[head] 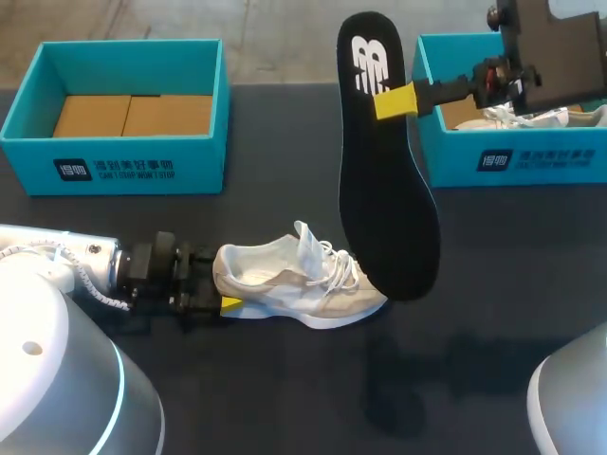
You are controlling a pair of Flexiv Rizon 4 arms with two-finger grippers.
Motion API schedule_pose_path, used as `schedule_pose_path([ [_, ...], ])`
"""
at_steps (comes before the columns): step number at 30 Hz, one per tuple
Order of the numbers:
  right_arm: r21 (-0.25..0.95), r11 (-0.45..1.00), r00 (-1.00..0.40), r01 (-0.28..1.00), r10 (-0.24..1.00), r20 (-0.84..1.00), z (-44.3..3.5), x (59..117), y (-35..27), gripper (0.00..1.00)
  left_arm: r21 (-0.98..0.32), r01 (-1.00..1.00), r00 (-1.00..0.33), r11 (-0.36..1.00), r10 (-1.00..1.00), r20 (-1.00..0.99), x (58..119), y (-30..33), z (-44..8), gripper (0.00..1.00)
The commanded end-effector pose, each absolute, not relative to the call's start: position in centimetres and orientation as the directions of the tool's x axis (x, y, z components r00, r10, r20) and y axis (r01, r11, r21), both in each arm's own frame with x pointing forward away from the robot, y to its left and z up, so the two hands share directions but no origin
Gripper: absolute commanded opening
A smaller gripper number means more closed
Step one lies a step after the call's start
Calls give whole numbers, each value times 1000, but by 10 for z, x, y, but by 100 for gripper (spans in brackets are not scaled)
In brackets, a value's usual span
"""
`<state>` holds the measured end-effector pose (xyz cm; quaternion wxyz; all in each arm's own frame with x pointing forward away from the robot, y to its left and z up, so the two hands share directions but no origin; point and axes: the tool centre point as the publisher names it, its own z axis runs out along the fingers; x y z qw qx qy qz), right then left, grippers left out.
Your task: Take the shoe out of the shoebox, open the shoe tongue, remove and reinsert the insole, then place the shoe into the shoebox
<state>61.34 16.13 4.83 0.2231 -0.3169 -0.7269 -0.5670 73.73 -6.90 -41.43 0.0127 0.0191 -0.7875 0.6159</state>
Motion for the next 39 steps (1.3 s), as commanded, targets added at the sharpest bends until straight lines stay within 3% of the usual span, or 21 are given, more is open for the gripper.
schedule_pose_path([
  [1, 681, 162, -699, 714, 207, 684, 49, 618, 166, 0, -969, -46, -999, 243, -16, 43, 737, -70, -416, 0],
  [11, 681, 162, -699, 714, 207, 684, 49, 618, 166, 0, -969, -45, -999, 243, -16, 42, 737, -70, -415, 0],
  [13, 681, 162, -699, 714, 207, 684, 49, 618, 166, 0, -969, -43, -999, 243, -15, 40, 735, -68, -414, 40],
  [14, 681, 162, -699, 714, 207, 684, 49, 618, 166, 0, -966, -38, -999, 256, -16, 35, 734, -67, -413, 78],
  [15, 681, 162, -699, 714, 207, 684, 49, 618, 166, 0, -966, -36, -999, 258, -19, 33, 733, -66, -413, 100],
  [26, 681, 162, -699, 714, 207, 684, 49, 618, 166, 0, -949, -15, -1000, 315, -23, 8, 729, -53, -405, 100],
  [39, 681, 162, -699, 714, 207, 684, 49, 618, 166, 0, -847, 57, -998, 528, 33, -46, 727, -35, -387, 100],
])
